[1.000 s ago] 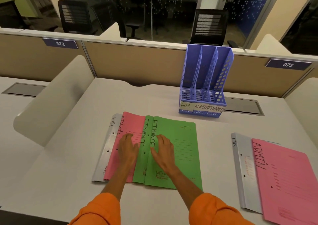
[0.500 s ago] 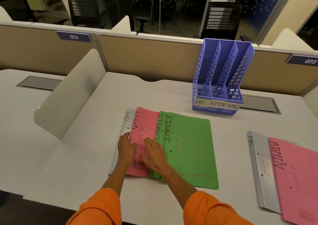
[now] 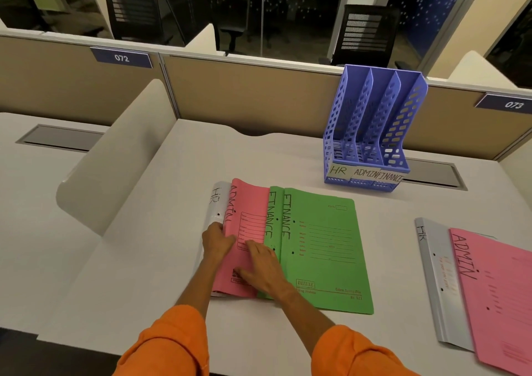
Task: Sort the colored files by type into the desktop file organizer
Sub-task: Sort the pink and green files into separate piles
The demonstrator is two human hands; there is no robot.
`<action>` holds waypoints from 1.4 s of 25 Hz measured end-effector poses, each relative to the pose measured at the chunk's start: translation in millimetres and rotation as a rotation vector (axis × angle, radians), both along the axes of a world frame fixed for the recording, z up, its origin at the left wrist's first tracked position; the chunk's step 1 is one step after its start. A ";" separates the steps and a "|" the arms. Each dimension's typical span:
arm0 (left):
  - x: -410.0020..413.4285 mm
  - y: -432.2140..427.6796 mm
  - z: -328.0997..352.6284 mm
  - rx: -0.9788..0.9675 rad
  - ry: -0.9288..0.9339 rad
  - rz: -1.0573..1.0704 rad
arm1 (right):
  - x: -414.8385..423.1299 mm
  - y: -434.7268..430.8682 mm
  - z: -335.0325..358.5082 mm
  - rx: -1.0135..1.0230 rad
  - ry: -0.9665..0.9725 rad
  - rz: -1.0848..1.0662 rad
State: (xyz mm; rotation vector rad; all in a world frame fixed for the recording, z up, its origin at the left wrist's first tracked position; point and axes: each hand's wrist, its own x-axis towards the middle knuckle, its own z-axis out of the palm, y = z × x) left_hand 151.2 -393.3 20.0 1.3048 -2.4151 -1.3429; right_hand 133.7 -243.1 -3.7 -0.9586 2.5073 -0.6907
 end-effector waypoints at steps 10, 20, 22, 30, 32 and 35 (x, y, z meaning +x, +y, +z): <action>-0.1 -3.2 16.5 0.086 0.068 0.029 | -2.1 8.3 7.8 -0.096 -0.010 -0.105; 16.6 -38.7 54.9 -0.034 0.109 0.068 | -14.4 14.9 21.8 -0.200 -0.016 -0.197; 21.2 -46.9 67.8 -0.043 0.126 0.072 | -16.5 17.3 26.9 -0.230 -0.067 -0.221; 28.5 -64.4 115.3 0.120 0.310 0.189 | -28.7 30.5 51.7 -0.543 -0.621 -0.453; 23.4 -55.6 118.3 0.200 0.352 0.187 | -37.5 38.3 55.2 -0.657 -0.672 -0.525; 14.5 -30.6 114.5 0.255 0.354 0.183 | -50.5 57.3 58.6 -0.732 -0.677 -0.650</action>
